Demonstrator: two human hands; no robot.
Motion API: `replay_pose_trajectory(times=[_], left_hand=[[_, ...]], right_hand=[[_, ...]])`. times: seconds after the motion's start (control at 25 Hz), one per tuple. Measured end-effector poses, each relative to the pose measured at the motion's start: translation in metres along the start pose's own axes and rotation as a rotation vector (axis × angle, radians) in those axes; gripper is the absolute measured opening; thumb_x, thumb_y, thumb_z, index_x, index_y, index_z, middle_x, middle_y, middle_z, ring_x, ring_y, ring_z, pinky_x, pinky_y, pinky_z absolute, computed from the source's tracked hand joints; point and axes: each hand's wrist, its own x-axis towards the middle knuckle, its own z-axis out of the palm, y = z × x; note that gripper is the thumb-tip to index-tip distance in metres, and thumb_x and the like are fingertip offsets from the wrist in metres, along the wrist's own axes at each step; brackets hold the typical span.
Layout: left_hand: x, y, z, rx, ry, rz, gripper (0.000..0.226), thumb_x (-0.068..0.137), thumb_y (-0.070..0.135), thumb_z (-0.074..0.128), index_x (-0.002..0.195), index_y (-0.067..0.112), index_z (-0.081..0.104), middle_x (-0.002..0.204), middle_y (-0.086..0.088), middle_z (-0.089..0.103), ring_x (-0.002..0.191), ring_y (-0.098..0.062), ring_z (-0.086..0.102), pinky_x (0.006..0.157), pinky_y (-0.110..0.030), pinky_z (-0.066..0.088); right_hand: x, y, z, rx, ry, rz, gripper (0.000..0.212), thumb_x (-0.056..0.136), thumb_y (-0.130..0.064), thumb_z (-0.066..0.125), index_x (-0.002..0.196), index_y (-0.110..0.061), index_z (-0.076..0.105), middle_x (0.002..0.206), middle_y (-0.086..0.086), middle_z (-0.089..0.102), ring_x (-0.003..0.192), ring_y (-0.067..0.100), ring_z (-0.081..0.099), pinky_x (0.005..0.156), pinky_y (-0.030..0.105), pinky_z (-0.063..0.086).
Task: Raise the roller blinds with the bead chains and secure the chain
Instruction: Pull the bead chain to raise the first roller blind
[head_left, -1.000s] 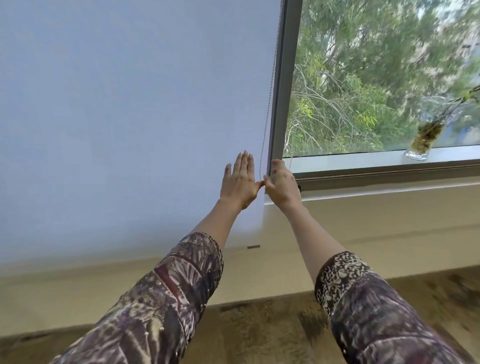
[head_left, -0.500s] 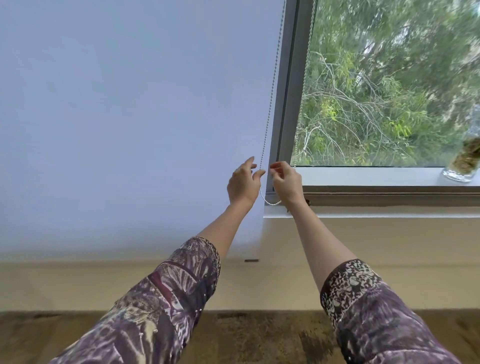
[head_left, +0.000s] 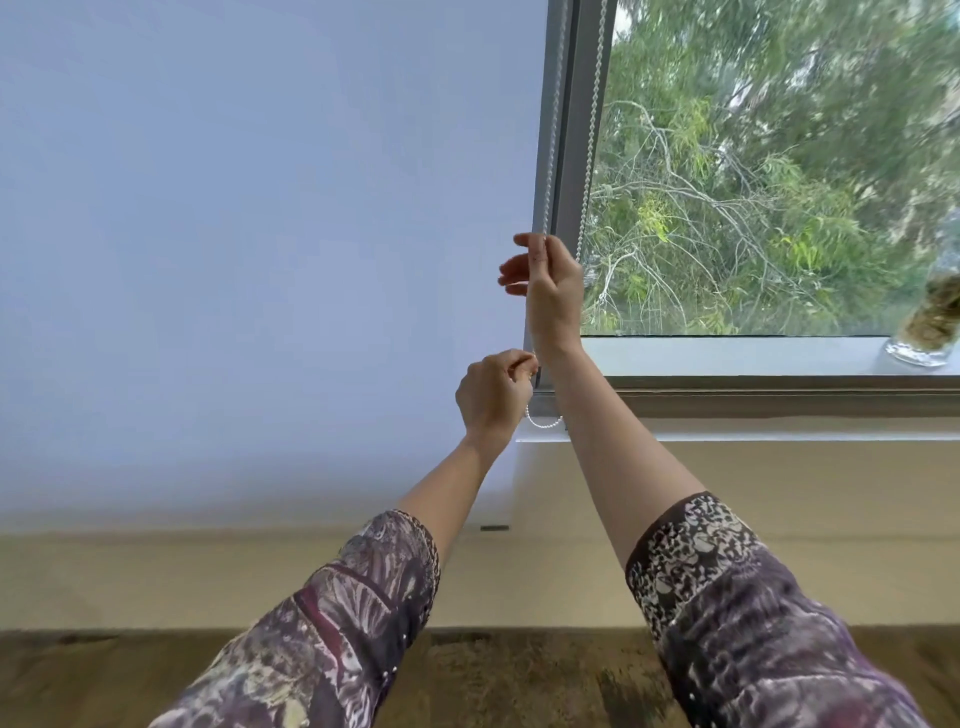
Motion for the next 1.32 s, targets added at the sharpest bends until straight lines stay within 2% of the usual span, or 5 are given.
replay_pose_trajectory(times=[0.32,0.48,0.76,1.16,1.32], left_hand=[[0.016,-0.017,-0.019,-0.127,-0.191,0.022,0.019,0.084,0.035,0.063,0.096,0.028,0.076,0.093,0.010,0.077,0.092,-0.010,0.070,0.079,-0.030,0.055],[0.036,0.006,-0.038,-0.385,-0.197,-0.021,0.032,0.085,0.027,0.054,0.109,0.019,0.073,0.103,0.003,0.077,0.101,-0.013,0.069,0.097,-0.035,0.053],[0.053,0.068,-0.044,-0.782,-0.151,0.027,0.024,0.096,0.020,0.058,0.102,0.004,0.074,0.095,-0.012,0.076,0.079,-0.010,0.068,0.063,-0.007,0.047],[0.045,0.069,-0.034,-0.916,-0.136,0.053,0.018,0.090,-0.003,0.061,0.102,-0.014,0.067,0.080,-0.009,0.070,0.070,-0.016,0.068,0.073,-0.028,0.057],[0.041,0.059,-0.034,-0.852,-0.112,0.051,0.017,0.090,-0.002,0.062,0.100,-0.014,0.068,0.078,-0.005,0.070,0.061,0.000,0.068,0.069,-0.018,0.058]], right_hand=[[-0.011,0.000,-0.013,-0.102,-0.024,-0.040,0.030,0.100,-0.017,0.042,0.074,-0.011,0.056,0.057,0.007,0.047,0.050,0.014,0.040,0.046,0.026,0.035],[-0.024,0.014,-0.025,-0.174,-0.003,-0.025,0.028,0.098,-0.006,0.042,0.073,-0.006,0.055,0.057,-0.002,0.048,0.053,0.010,0.038,0.060,0.027,0.033],[-0.074,0.054,-0.040,-0.244,-0.107,0.140,0.031,0.099,-0.010,0.042,0.072,-0.005,0.057,0.053,0.003,0.049,0.050,0.015,0.043,0.051,0.029,0.035],[-0.080,0.073,-0.065,-0.341,-0.221,0.272,0.032,0.098,-0.014,0.045,0.072,-0.008,0.063,0.063,0.002,0.060,0.060,0.012,0.057,0.067,0.030,0.054],[-0.079,0.076,-0.068,-0.460,-0.281,0.284,0.031,0.098,-0.016,0.045,0.077,-0.008,0.067,0.066,0.009,0.066,0.059,0.013,0.061,0.068,0.022,0.054]])
